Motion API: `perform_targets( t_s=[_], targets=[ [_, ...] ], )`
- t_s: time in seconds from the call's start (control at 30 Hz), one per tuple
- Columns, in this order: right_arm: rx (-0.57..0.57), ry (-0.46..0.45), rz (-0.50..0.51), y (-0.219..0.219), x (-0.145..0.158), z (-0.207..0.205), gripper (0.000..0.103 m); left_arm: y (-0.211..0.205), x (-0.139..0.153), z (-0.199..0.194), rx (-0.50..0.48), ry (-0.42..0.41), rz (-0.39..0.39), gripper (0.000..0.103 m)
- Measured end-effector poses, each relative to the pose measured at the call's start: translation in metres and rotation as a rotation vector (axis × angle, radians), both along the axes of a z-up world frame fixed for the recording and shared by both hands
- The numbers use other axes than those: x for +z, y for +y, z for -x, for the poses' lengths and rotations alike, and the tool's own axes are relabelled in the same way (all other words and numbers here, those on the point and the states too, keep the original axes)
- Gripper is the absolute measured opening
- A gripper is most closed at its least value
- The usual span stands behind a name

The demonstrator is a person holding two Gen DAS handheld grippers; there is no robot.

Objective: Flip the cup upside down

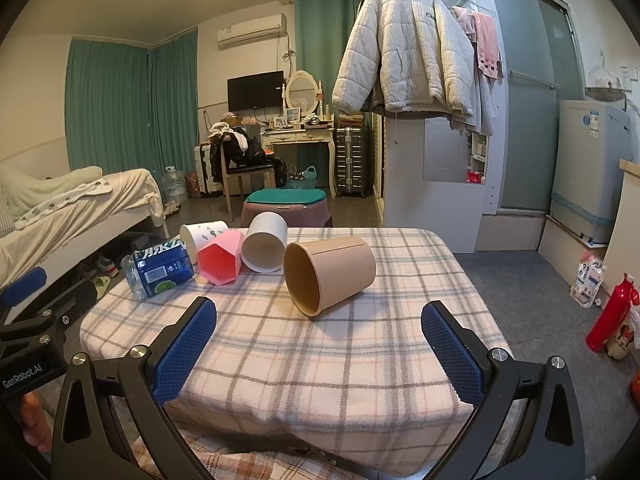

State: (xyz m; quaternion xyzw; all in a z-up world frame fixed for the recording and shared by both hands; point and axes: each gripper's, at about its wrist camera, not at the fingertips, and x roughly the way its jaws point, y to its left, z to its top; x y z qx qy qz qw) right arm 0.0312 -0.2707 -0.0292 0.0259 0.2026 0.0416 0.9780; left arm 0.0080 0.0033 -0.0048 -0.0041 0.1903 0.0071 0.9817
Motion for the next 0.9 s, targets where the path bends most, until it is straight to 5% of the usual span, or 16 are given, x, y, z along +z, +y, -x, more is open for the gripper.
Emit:
perform_targets(
  t_s=[0.63,0.9],
  targets=[
    [0.005,0.040,-0.013,-0.020,0.007,-0.053,0.103,-0.016,0.001,-0.053,0.025,0.086,-0.020,0.103],
    [-0.012,0.093,-0.021,-0.032,-0.010,-0.088,0.103,-0.036,-0.017,-0.117,0.000,0.203,-0.016,0.103]
  ],
)
